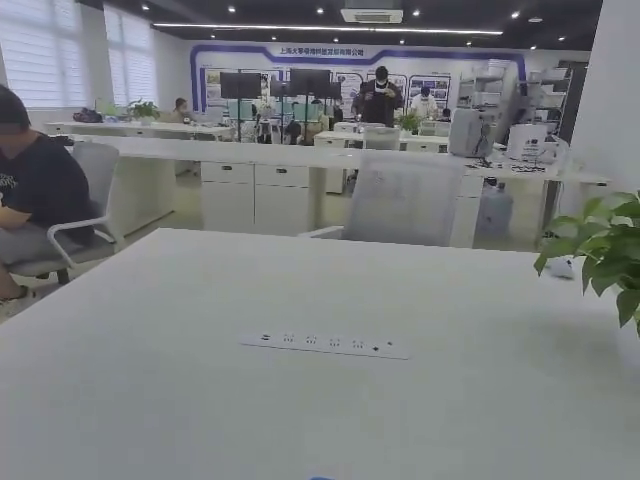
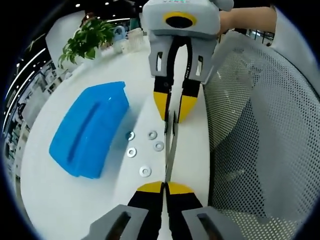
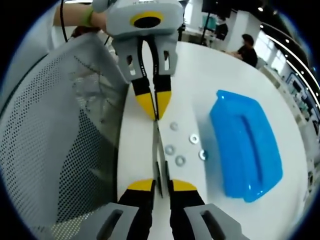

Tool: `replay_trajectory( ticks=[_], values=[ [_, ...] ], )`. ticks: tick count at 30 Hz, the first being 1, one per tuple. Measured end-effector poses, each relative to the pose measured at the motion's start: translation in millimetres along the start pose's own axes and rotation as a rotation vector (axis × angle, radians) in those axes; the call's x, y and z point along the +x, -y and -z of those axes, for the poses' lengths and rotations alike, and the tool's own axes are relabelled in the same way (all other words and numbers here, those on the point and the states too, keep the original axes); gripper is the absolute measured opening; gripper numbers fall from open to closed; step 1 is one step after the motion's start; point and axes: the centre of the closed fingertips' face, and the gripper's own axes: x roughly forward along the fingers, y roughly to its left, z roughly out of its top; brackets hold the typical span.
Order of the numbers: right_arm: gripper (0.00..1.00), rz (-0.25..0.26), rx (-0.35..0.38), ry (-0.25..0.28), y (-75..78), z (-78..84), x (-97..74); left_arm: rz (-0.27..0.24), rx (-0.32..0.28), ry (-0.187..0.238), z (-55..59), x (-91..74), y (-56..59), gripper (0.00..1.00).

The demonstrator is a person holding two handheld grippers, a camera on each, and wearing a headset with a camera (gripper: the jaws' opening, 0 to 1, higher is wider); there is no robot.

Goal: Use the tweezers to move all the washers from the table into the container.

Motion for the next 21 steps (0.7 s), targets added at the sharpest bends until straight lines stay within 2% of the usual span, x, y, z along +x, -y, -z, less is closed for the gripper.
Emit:
replay_trajectory(
  ticks=[2, 4, 8, 14, 21],
  values=[
    [0.07, -0.002, -0.009, -0.002, -0.5, -0.1, 0.5, 0.000, 0.015, 0.014, -3.7, -5.1, 1.5, 0.00],
    [0.07, -0.003, -0.012, 0.005, -1.1, -1.8, -0.3, -0.009, 0.023, 0.047, -11.5, -14.0, 2.0, 0.00],
    [0.06, -0.005, -0.018, 0.036, -1.7, -8.8, -2.8, -0.024, 0.028, 0.091, -24.0, -36.2, 2.4, 0.00],
    [0.06, -0.019, 0.005, 0.093, -3.4, -24.1, -2.3, -0.019, 0.024, 0.157, -43.9, -64.0, 5.7, 0.00],
    [0.06, -0.031, 0.017, 0.148, -6.6, -38.1, 0.8, -0.011, 0.023, 0.186, -56.0, -77.8, 9.3, 0.00]
  ],
)
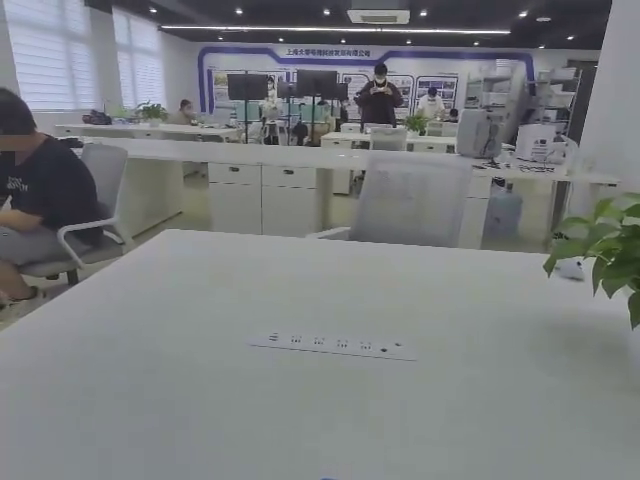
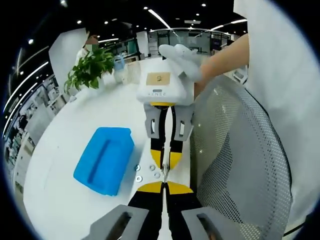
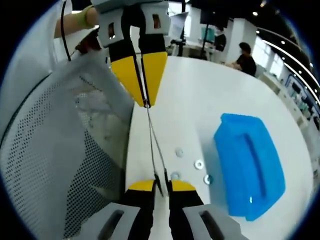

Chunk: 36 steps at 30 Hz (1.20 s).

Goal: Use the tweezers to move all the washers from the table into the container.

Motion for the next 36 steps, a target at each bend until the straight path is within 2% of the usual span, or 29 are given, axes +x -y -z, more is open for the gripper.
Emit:
replay_trajectory(
  ticks=[4, 10, 19, 23, 28, 29, 30, 36],
  values=[
    [0.06, -0.003, 0.008, 0.031, -1.5, -6.9, 2.2, -0.001, 0.010, 0.012, -7.9, -4.3, 1.6, 0.00],
    [0.06, 0.034, -0.004, 0.057, 4.8, -14.2, 3.4, -0.014, 0.040, 0.009, -11.2, -6.9, -1.1, 0.00],
    [0.06, 0.043, 0.016, 0.078, 11.7, -15.8, 9.1, -0.015, 0.066, 0.000, -20.4, 0.0, -9.2, 0.00],
    [0.07, 0.027, 0.085, 0.098, 14.6, -14.3, 10.0, -0.005, 0.043, 0.013, -26.6, 3.0, -16.0, 0.00],
    [0.09, 0.012, 0.096, 0.097, 14.7, -15.5, 6.3, 0.039, 0.006, 0.013, -34.1, 9.4, -23.8, 0.00],
    [0.12, -0.025, 0.105, 0.093, 9.8, -16.5, 4.1, 0.063, -0.006, 0.011, -34.9, 11.1, -23.5, 0.00],
    [0.16, -0.042, 0.129, 0.085, 7.0, -15.9, 2.0, 0.075, -0.012, 0.009, -35.4, 12.1, -23.5, 0.00],
    [0.20, -0.022, 0.163, 0.160, 13.6, -35.1, -18.2, 0.123, -0.004, -0.012, -36.8, 16.8, -23.3, 0.00]
  ],
)
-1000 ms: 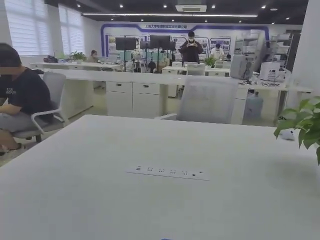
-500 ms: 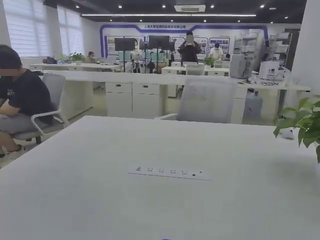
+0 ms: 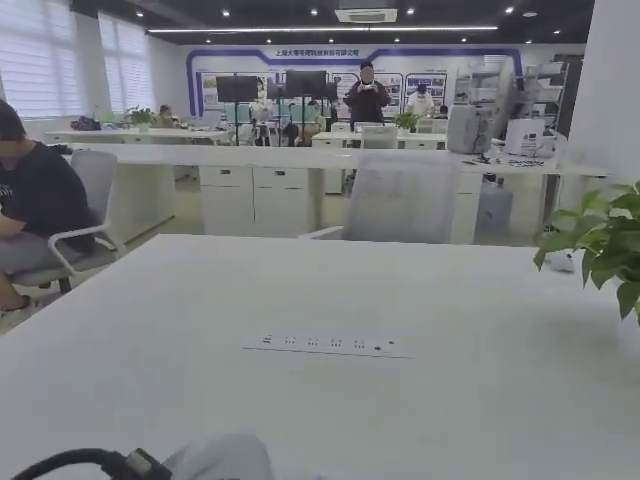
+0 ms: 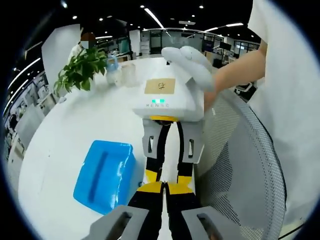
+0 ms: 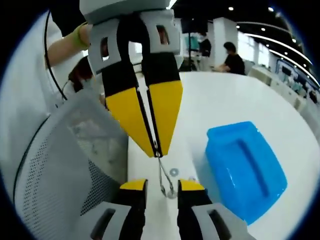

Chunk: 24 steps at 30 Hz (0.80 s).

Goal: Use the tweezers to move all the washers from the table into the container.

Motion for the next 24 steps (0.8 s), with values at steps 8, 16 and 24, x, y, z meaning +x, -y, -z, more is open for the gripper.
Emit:
replay_trajectory(
  ticks=[8, 16, 24],
  values=[
    [0.03, -0.019, -0.035, -0.035, 0.9, 3.0, 3.4, 0.032, -0.094, 0.080, -4.7, 4.1, 5.7, 0.04],
    [0.02, 0.034, 0.078, 0.033, 11.3, 3.8, 0.8, -0.102, -0.437, 0.286, 24.3, -9.2, 7.0, 0.51],
    [0.02, 0.015, 0.402, 0.212, 27.5, 0.5, -11.1, -0.356, -0.607, 0.372, 63.5, -23.9, 13.6, 0.79]
  ],
)
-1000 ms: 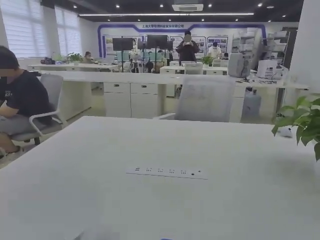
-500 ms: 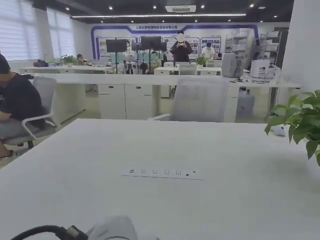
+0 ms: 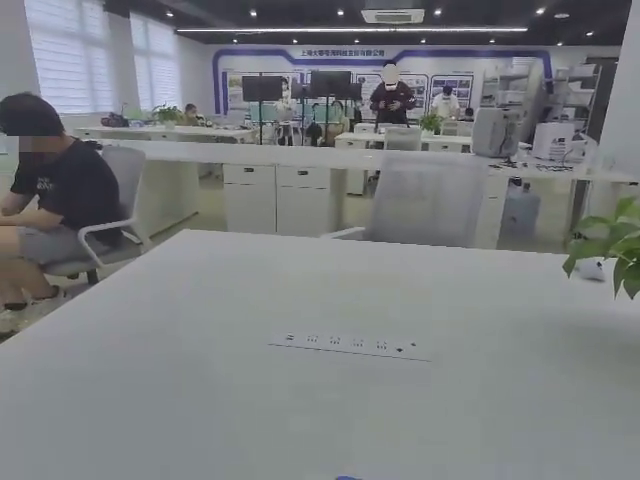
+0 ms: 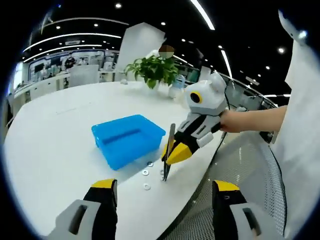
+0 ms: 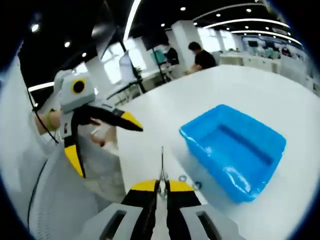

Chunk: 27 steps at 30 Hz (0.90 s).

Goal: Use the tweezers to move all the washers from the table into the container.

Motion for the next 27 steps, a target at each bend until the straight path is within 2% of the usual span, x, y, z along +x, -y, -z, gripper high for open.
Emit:
replay_trajectory(
  ticks=[3, 4, 5, 7, 9, 10, 12, 13, 14, 16, 18, 21, 23, 24, 25, 27],
  values=[
    [0.02, -0.024, 0.050, 0.055, -0.3, -8.2, -6.5, -0.068, -0.031, 0.085, -6.7, -6.5, -3.6, 0.83],
    [0.02, -0.033, 0.066, 0.079, -0.7, -12.9, -9.8, -0.103, -0.040, 0.132, -11.8, -9.2, -6.8, 0.85],
    [0.03, -0.040, 0.070, 0.088, -2.3, -15.6, -12.0, -0.114, -0.046, 0.147, -13.5, -10.0, -7.7, 0.86],
    [0.03, -0.039, 0.084, 0.107, -2.4, -21.3, -16.2, -0.163, -0.048, 0.217, -22.0, -13.5, -11.5, 0.90],
    [0.03, -0.035, 0.084, 0.122, -2.2, -27.6, -20.9, -0.199, -0.004, 0.268, -29.6, -15.8, -15.0, 0.96],
    [0.03, -0.032, 0.086, 0.128, -2.2, -30.2, -22.8, -0.226, 0.041, 0.303, -35.1, -17.9, -18.7, 0.99],
    [0.03, -0.025, 0.094, 0.159, -1.3, -38.9, -29.1, -0.271, 0.096, 0.326, -38.9, -21.1, -26.4, 0.99],
    [0.03, -0.024, 0.095, 0.167, -1.0, -40.9, -31.1, -0.283, 0.101, 0.327, -39.3, -22.0, -28.8, 0.99],
    [0.03, -0.017, 0.100, 0.176, 0.2, -43.2, -33.1, -0.281, 0.079, 0.321, -38.3, -21.8, -28.3, 0.99],
    [0.03, 0.005, 0.106, 0.196, 4.8, -48.3, -38.2, -0.284, 0.086, 0.392, -48.0, -27.0, -25.8, 0.99],
    [0.03, 0.038, 0.113, 0.220, 11.8, -53.9, -44.0, -0.283, 0.088, 0.411, -51.8, -28.6, -25.3, 0.99],
    [0.03, 0.107, 0.128, 0.266, 29.6, -63.1, -53.2, -0.279, 0.082, 0.439, -55.2, -29.8, -25.1, 0.99],
    [0.03, 0.158, 0.134, 0.293, 41.6, -67.4, -58.2, -0.279, 0.075, 0.442, -54.2, -30.0, -27.7, 0.99],
    [0.03, 0.166, 0.134, 0.294, 43.8, -67.7, -59.1, -0.280, 0.072, 0.445, -54.3, -30.2, -28.3, 0.99],
    [0.03, 0.208, 0.124, 0.295, 56.1, -68.1, -63.2, -0.281, 0.067, 0.449, -53.1, -30.5, -30.7, 0.99],
    [0.03, 0.265, 0.112, 0.299, 68.2, -68.9, -66.7, -0.282, 0.062, 0.451, -53.0, -30.4, -31.4, 0.99]
  ],
)
